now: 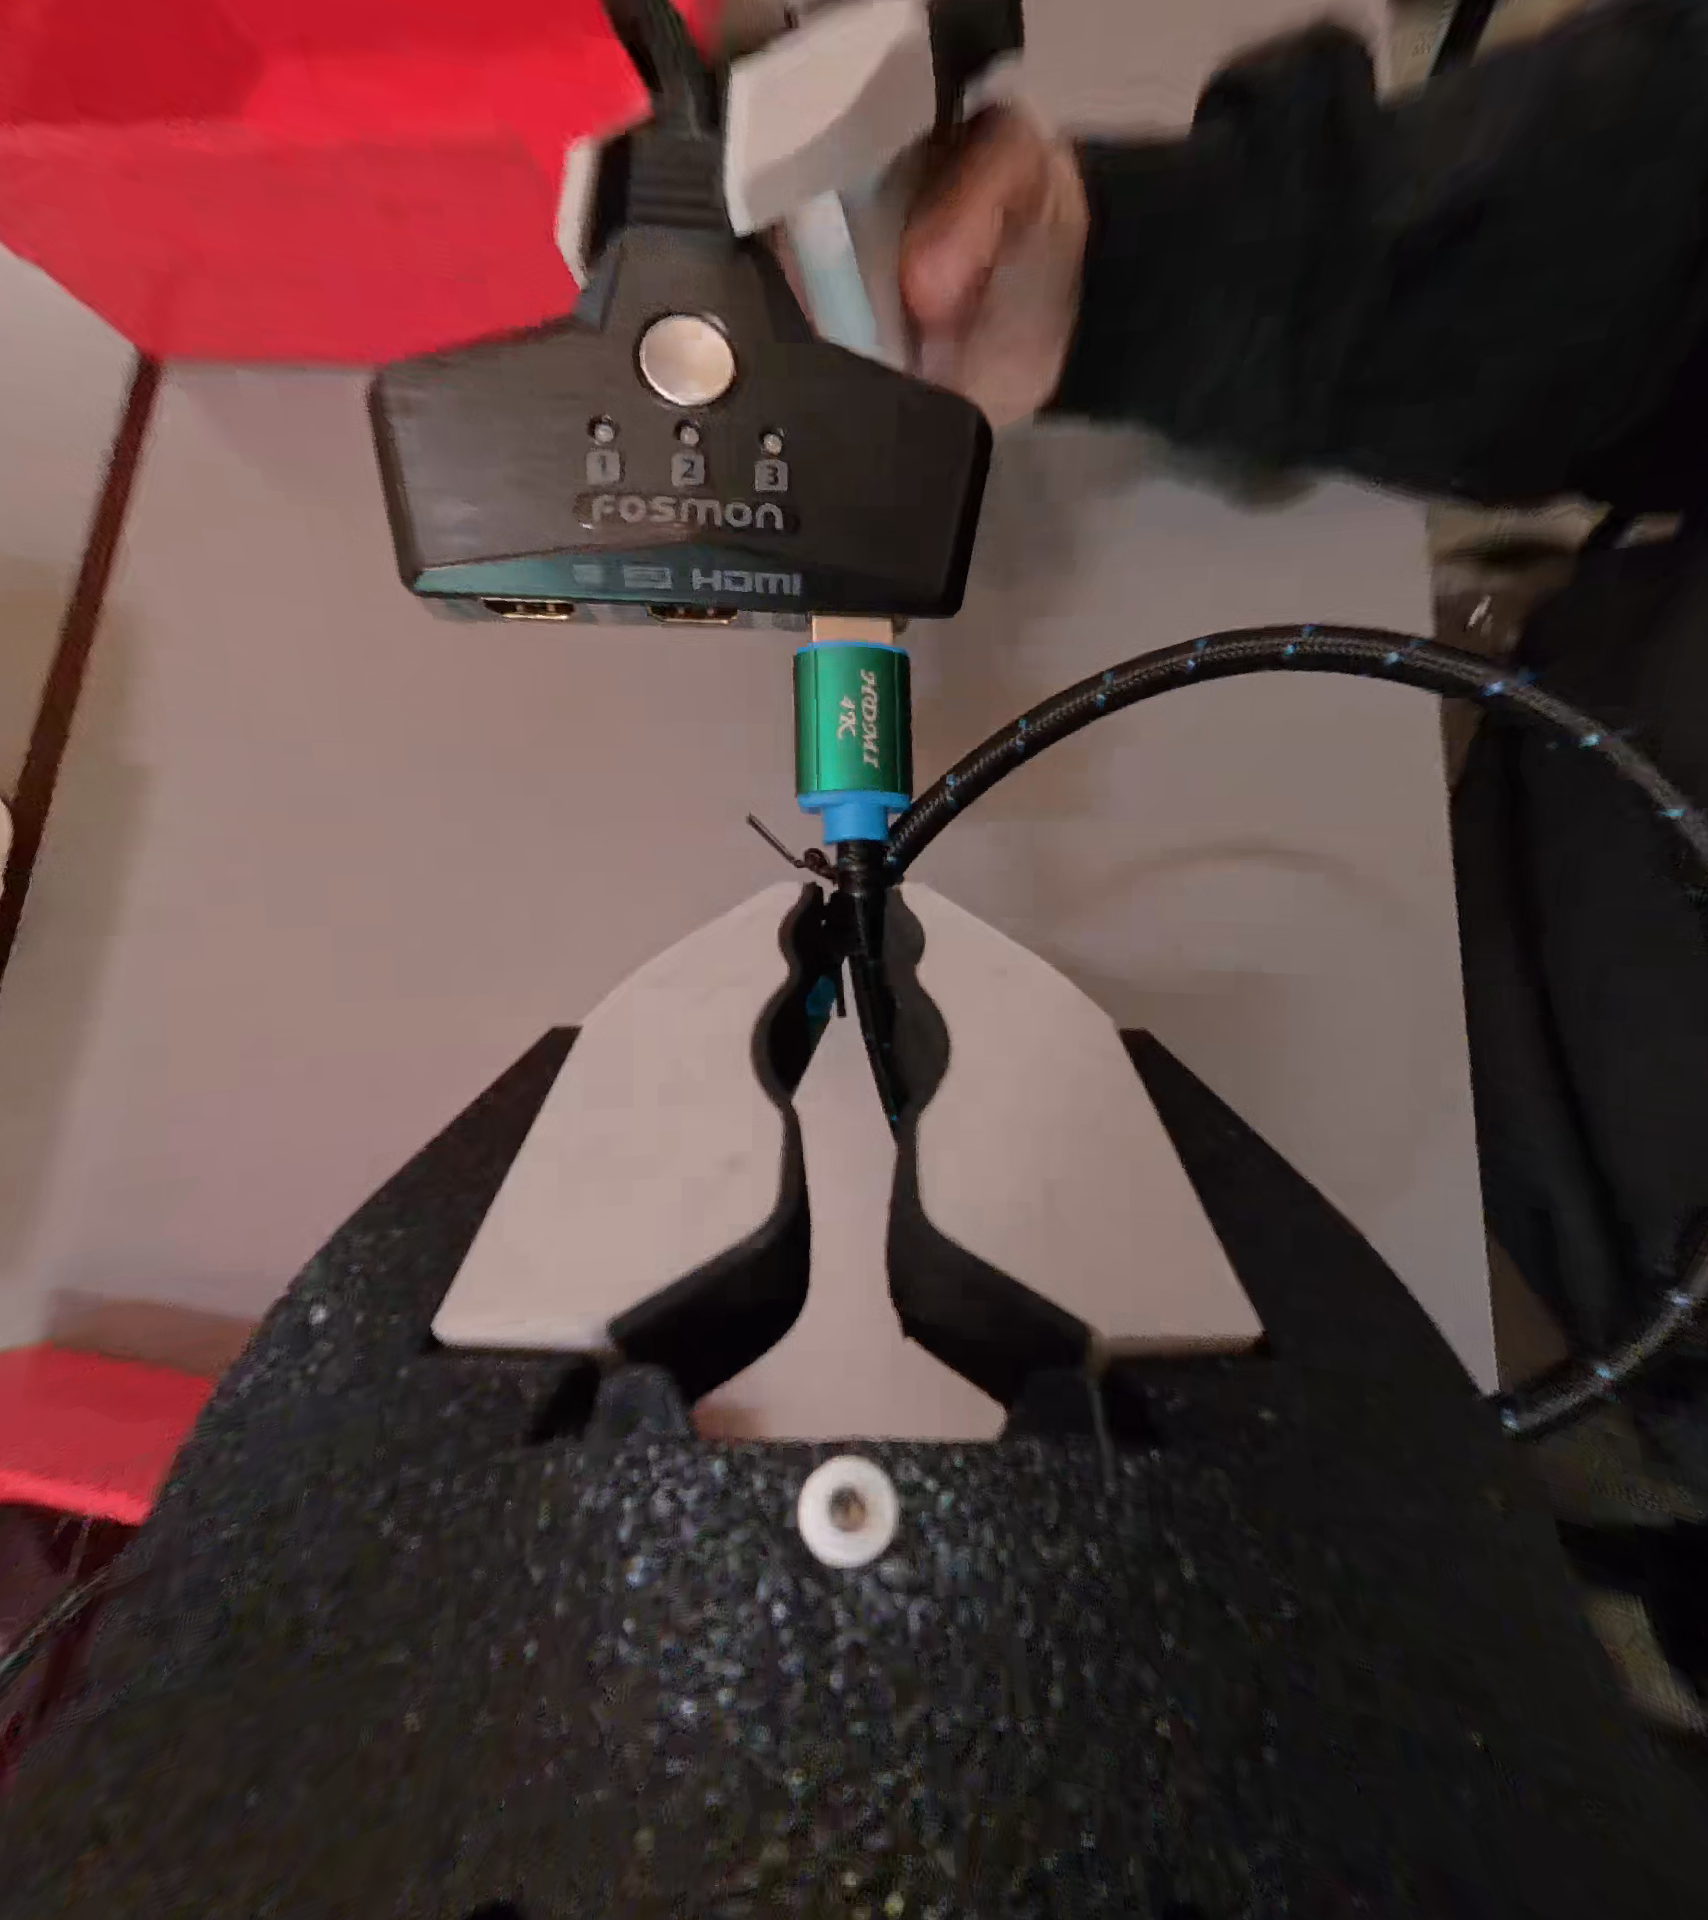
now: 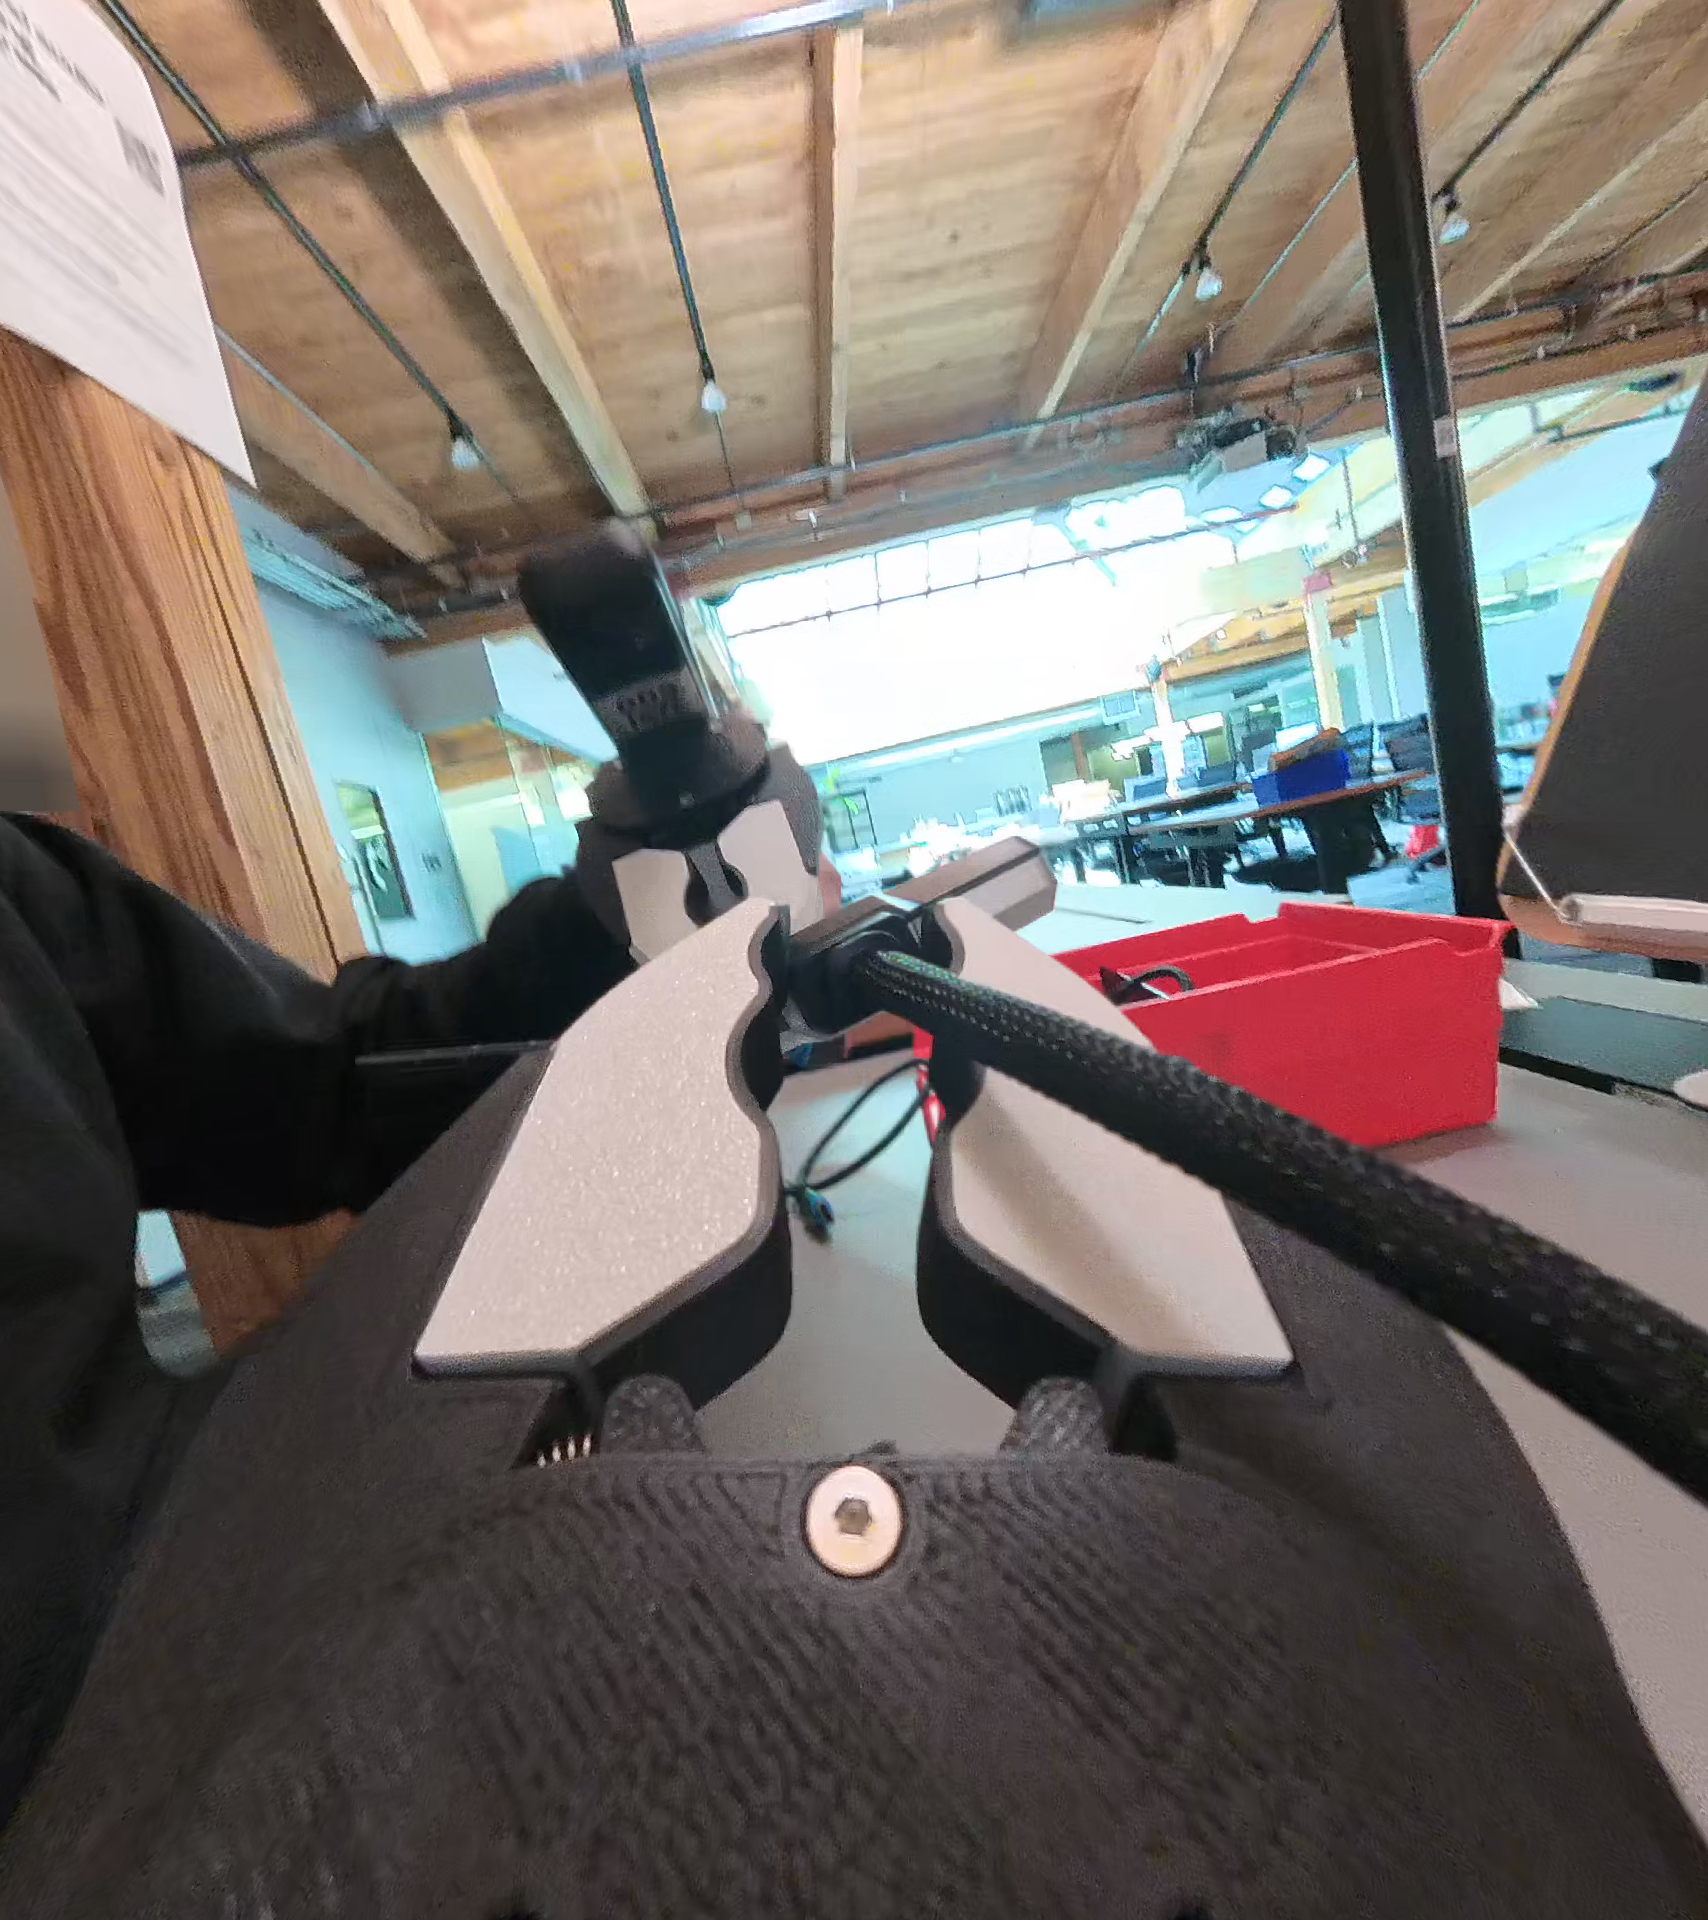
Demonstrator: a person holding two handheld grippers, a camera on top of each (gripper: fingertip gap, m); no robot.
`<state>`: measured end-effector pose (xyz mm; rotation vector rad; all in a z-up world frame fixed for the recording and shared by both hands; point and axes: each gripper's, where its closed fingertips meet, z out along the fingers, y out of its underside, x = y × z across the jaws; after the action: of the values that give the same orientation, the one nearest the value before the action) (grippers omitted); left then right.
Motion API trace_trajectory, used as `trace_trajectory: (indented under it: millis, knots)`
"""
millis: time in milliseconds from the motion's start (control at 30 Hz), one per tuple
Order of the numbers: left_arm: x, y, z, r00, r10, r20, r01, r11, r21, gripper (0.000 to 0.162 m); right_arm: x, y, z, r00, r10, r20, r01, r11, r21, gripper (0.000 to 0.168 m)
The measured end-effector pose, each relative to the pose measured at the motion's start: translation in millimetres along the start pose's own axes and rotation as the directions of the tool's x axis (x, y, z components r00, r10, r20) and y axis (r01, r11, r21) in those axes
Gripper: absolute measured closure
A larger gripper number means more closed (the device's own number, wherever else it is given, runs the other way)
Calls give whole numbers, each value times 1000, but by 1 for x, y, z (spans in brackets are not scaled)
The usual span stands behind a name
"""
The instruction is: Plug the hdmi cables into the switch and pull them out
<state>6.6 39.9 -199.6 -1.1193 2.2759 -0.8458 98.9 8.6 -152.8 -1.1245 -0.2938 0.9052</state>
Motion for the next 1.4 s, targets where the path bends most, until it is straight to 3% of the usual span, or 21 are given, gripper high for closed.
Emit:
trace_trajectory:
  millis: [200, 367, 533, 867, 1400]
  knots:
    - [7, -12, 0, 999, -39, -11, 40, 967, 251, 151, -8, -11, -2, 998, 12, 58, -17, 996, 84, 144]
    - [3, -37, -16, 997, -52, 49, 21, 871, 491, 150, -11, -24, -6, 996, 22, 82, -34, 987, 156, 144]
    - [0, -35, -10, 990, -19, 138, -47, 885, 462, 148, -9, -25, -8, 997, 22, 69, -33, 986, 163, 144]
    - [4, -35, -3, 985, 26, 172, -92, 915, 393, 155, -9, -23, -7, 995, 54, 84, -70, 977, 199, 144]
    - [-1, -37, 5, 978, -9, 208, -90, 882, 462, 156, 2, -23, -13, 996, 75, 38, -82, 971, 226, 143]
